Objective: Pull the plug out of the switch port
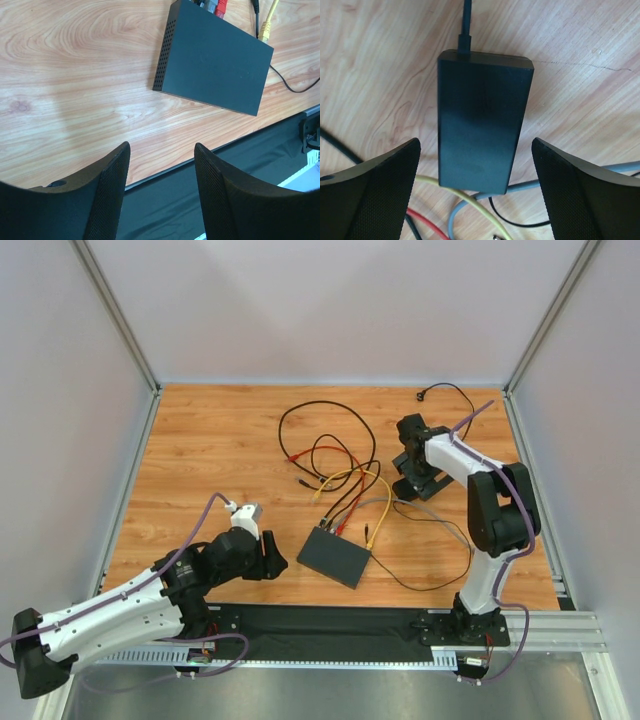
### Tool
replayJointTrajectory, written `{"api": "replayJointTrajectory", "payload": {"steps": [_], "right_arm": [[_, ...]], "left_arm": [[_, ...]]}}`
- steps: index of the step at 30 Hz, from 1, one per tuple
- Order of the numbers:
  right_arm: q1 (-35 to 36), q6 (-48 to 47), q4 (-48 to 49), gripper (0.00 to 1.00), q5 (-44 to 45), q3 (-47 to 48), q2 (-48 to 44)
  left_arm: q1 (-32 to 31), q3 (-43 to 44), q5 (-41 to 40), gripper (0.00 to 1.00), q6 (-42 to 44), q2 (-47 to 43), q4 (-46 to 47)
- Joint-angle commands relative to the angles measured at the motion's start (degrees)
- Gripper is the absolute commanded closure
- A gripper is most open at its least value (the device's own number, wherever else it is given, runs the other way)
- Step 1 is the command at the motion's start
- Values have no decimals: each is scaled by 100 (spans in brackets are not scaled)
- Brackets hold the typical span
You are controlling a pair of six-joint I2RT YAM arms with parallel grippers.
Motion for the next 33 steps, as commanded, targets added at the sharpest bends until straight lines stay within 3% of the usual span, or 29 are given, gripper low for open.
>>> {"api": "replayJointTrajectory", "payload": {"steps": [1, 7, 12, 15, 16, 17, 23, 27, 33], "right_arm": [[-4, 177, 250, 8, 187, 34, 169], [-30, 230, 320, 23, 276, 25, 160], [-188, 63, 706, 47, -5, -185, 116], [-250, -130, 873, 73, -119, -273, 81], [-267, -244, 944, 93, -146, -282, 64], [-267, -384, 1023, 100, -164, -274, 37], [-320, -1438, 1602, 100, -58, -352, -770], [-355, -2282, 3040, 100, -23, -686, -1972], [-452, -3689, 4711, 100, 329, -599, -2730]], "left_arm": [[-7, 99, -45, 38, 144, -43, -122], [1, 72, -71, 37, 136, -105, -219], [-7, 72, -71, 37, 118, -131, -236], [-7, 63, -54, 37, 109, -149, -245], [1, 63, -54, 37, 101, -158, -245], [1, 63, -45, 37, 100, -166, -262], [-7, 72, -53, 37, 92, -298, -403], [1, 90, -132, 37, 92, -456, -552], [-7, 204, -221, 37, 118, -685, -720]]}}
